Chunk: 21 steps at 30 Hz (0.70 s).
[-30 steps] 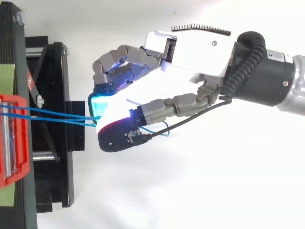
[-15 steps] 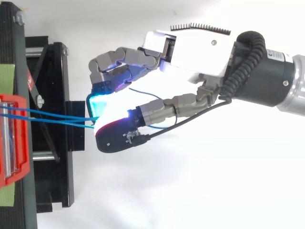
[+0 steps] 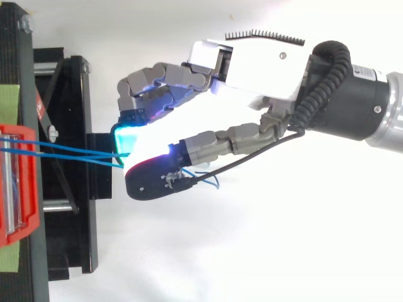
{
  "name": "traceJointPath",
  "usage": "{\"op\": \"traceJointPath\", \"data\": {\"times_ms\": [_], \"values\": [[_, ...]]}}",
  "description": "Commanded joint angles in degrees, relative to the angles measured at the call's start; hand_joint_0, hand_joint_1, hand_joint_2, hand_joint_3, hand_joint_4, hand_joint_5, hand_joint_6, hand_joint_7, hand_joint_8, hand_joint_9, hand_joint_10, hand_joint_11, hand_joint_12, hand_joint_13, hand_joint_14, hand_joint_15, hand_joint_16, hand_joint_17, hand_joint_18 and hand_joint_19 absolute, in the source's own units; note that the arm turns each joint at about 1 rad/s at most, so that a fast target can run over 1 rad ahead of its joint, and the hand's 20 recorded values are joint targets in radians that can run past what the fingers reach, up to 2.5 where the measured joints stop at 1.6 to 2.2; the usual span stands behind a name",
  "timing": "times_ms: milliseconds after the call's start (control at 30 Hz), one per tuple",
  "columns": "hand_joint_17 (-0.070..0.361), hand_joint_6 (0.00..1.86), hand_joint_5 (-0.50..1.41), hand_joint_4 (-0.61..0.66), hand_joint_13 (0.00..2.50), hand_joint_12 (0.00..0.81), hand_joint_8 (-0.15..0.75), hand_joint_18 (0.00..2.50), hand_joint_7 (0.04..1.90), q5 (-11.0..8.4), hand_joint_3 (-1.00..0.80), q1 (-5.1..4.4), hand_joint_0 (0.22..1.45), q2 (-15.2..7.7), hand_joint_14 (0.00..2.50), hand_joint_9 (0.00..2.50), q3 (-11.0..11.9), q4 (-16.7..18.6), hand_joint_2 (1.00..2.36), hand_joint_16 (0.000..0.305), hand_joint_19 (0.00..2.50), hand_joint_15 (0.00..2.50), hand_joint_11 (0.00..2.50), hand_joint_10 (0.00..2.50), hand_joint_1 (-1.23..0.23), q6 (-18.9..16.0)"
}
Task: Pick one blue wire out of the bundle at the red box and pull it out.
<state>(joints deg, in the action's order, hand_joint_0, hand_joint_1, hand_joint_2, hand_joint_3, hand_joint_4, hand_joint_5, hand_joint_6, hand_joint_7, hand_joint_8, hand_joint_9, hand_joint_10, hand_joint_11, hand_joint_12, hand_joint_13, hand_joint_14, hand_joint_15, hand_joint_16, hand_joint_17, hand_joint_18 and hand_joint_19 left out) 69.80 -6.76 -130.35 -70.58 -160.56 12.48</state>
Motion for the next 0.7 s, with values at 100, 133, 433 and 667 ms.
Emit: {"op": "traceJointPath", "data": {"times_ms": [100, 133, 433, 667], "values": [[0.129, 0.50, -0.07, 0.35, 0.54, 0.362, 0.252, 0.41, 1.46, 0.08, -0.06, 0.08, 0.65, 0.01, 0.01, 0.96, 0.00, -0.02, 1.02, 0.058, 0.38, 0.23, 0.61, 0.02, -0.77, 0.00], [0.129, 0.50, -0.07, 0.35, 0.53, 0.363, 0.255, 0.42, 1.48, 0.08, -0.07, 0.08, 0.65, 0.01, 0.01, 0.96, 0.00, -0.02, 1.02, 0.058, 0.38, 0.23, 0.62, 0.02, -0.77, 0.00], [0.132, 0.64, -0.11, 0.36, 0.52, 0.365, 0.260, 0.41, 1.29, -0.19, -0.36, 0.08, 0.62, 0.01, 0.01, 0.95, 0.00, 0.07, 1.01, 0.059, 0.37, 0.23, 0.71, 0.03, -0.89, 0.00], [0.133, 0.63, -0.10, 0.35, 0.52, 0.366, 0.260, 0.40, 1.32, -0.10, -0.46, 0.08, 0.60, 0.01, 0.01, 0.96, 0.00, 0.07, 1.00, 0.059, 0.38, 0.23, 0.72, 0.03, -0.86, 0.00]]}}
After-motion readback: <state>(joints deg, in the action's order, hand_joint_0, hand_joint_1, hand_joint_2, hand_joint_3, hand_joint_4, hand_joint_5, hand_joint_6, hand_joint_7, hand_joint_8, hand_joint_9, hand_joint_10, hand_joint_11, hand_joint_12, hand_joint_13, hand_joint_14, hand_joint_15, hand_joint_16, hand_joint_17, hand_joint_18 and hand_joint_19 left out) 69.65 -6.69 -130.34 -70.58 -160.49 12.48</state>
